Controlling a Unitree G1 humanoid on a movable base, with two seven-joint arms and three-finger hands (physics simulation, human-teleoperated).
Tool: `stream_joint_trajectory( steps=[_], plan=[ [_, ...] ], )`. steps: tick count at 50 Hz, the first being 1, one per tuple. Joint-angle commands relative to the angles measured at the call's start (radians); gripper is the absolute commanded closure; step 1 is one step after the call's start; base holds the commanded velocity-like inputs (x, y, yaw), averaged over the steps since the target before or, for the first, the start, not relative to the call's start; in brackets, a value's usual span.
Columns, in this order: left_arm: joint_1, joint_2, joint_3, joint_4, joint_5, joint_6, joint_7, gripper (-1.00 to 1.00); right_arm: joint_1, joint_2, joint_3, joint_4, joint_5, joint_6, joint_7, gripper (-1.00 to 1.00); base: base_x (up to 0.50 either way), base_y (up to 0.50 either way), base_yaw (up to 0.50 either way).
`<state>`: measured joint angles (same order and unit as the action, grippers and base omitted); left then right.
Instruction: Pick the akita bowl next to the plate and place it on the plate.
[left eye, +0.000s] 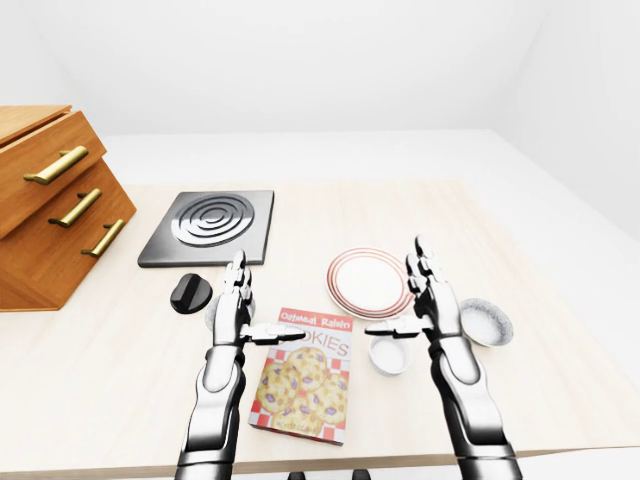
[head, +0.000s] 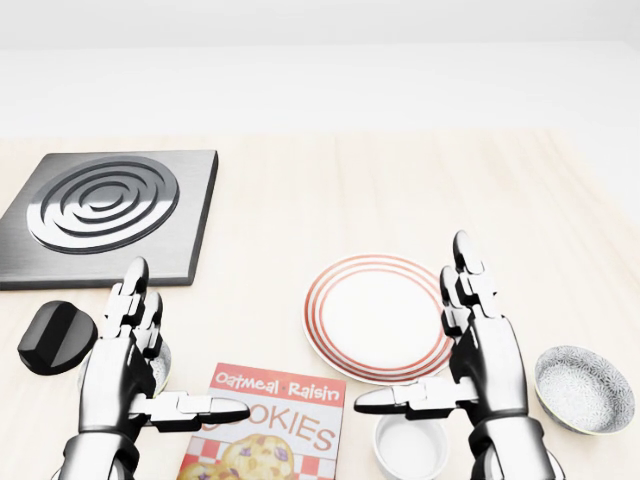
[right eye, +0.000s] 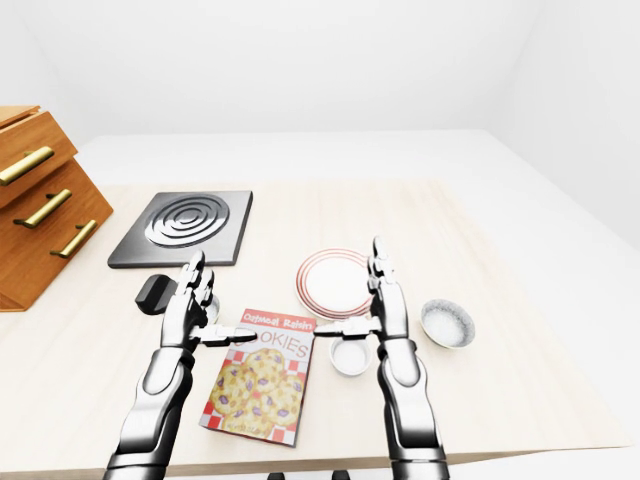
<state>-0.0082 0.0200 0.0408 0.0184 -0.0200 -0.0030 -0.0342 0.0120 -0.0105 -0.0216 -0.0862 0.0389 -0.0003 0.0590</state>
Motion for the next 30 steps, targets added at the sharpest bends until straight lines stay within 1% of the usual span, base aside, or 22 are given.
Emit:
stream_joint_trajectory(
  steps=[1, 2, 4, 5, 8, 9, 11, 14, 19, 21, 22, 23, 26, 27, 29, 30],
  plan=[
    [-0.001, 0.0, 0.0, -0.003, 0.0, 0.005, 0.002, -1.0, -0.005, -0.006, -0.02, -0.061, 0.013, 0.05, -0.016, -1.0, 0.0, 0.0, 0.0],
    [-0.001, 0.0, 0.001, -0.001, -0.001, 0.004, 0.002, -1.0, -0.005, -0.007, -0.021, -0.074, 0.012, 0.057, -0.017, -1.0, 0.0, 0.0, 0.0],
    [0.0, -0.001, 0.0, -0.004, -0.001, 0.006, 0.003, -1.0, -0.006, -0.009, -0.027, -0.112, 0.015, 0.086, -0.022, -1.0, 0.0, 0.0, 0.0],
    [-0.002, 0.0, 0.002, 0.001, -0.002, 0.004, 0.003, -1.0, -0.006, -0.01, -0.03, -0.136, 0.016, 0.088, -0.026, -1.0, 0.0, 0.0, 0.0],
    [-0.004, 0.001, 0.004, 0.014, -0.003, -0.007, 0.002, -1.0, -0.004, -0.013, -0.032, -0.167, 0.005, 0.088, -0.028, -1.0, 0.0, 0.0, 0.0],
    [-0.004, 0.001, 0.003, 0.008, -0.003, -0.001, 0.004, -1.0, -0.003, -0.016, -0.035, -0.184, 0.004, 0.088, -0.027, -1.0, 0.0, 0.0, 0.0],
    [-0.006, 0.001, 0.005, 0.014, -0.004, -0.005, 0.004, -1.0, -0.006, -0.019, -0.043, -0.216, -0.002, 0.088, -0.03, -1.0, 0.0, 0.0, 0.0],
    [-0.004, 0.001, 0.004, 0.007, -0.004, -0.001, 0.005, -1.0, -0.009, -0.027, -0.054, -0.252, -0.015, 0.088, -0.028, -1.0, 0.0, 0.0, 0.0],
    [-0.009, 0.003, 0.006, 0.025, -0.004, -0.014, 0.004, -1.0, -0.015, -0.033, -0.077, -0.314, -0.02, 0.088, -0.021, -1.0, 0.0, 0.0, 0.0],
    [-0.005, 0.002, 0.004, 0.011, -0.003, -0.004, 0.005, -1.0, -0.018, -0.036, -0.086, -0.34, -0.016, 0.088, -0.017, -1.0, 0.0, 0.0, 0.0],
    [-0.005, 0.002, 0.004, 0.012, -0.003, -0.005, 0.004, -1.0, -0.017, -0.042, -0.093, -0.326, -0.029, 0.088, -0.016, -1.0, 0.0, 0.0, 0.0],
    [-0.007, 0.003, 0.006, 0.023, -0.004, -0.015, 0.003, -1.0, -0.017, -0.043, -0.099, -0.326, -0.029, 0.088, -0.012, -1.0, 0.0, 0.0, 0.0],
    [-0.004, 0.002, 0.005, 0.009, -0.003, -0.005, 0.004, -1.0, -0.019, -0.052, -0.123, -0.334, -0.035, 0.088, -0.006, -1.0, 0.0, 0.0, 0.0],
    [-0.004, 0.002, 0.007, -0.002, -0.003, 0.007, 0.009, -1.0, 0.015, -0.09, -0.163, -0.427, -0.063, 0.088, 0.021, -1.0, 0.0, 0.0, 0.0],
    [-0.008, 0.003, 0.01, 0.017, -0.004, -0.007, 0.008, -1.0, 0.023, -0.087, -0.187, -0.474, -0.09, 0.088, 0.049, -1.0, 0.0, 0.0, 0.0],
    [-0.008, 0.004, 0.01, 0.015, -0.004, -0.007, 0.009, -1.0, 0.03, -0.088, -0.201, -0.512, -0.1, 0.088, 0.068, -1.0, 0.0, 0.0, 0.0]
  ],
)
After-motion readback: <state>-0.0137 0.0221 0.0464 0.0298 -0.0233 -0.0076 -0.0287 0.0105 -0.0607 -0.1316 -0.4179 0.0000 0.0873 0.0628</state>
